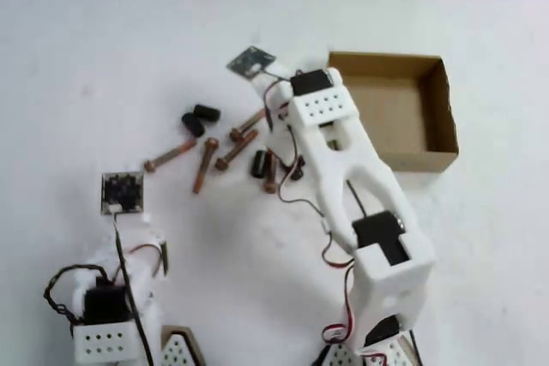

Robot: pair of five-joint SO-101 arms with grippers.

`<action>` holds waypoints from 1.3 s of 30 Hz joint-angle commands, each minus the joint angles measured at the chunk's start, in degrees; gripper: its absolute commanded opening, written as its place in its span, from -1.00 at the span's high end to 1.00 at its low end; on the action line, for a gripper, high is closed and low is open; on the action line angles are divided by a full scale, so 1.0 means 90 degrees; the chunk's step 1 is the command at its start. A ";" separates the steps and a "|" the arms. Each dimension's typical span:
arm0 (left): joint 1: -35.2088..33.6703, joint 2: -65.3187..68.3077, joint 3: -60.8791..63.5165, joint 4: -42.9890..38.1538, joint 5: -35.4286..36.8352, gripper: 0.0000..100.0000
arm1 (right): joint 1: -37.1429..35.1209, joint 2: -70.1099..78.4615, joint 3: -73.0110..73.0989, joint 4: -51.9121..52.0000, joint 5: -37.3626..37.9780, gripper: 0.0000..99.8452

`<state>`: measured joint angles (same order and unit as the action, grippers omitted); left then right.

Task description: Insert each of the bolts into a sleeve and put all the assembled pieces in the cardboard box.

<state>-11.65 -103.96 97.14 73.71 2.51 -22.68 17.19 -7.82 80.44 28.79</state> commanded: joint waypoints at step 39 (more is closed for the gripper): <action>-0.0063 -0.0054 -0.0010 -0.0020 0.0078 0.95 | -0.0015 0.0855 0.0488 -0.0913 0.0654 0.74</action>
<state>-11.65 -103.96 97.14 73.71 2.51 -20.84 24.48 -3.16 73.05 34.15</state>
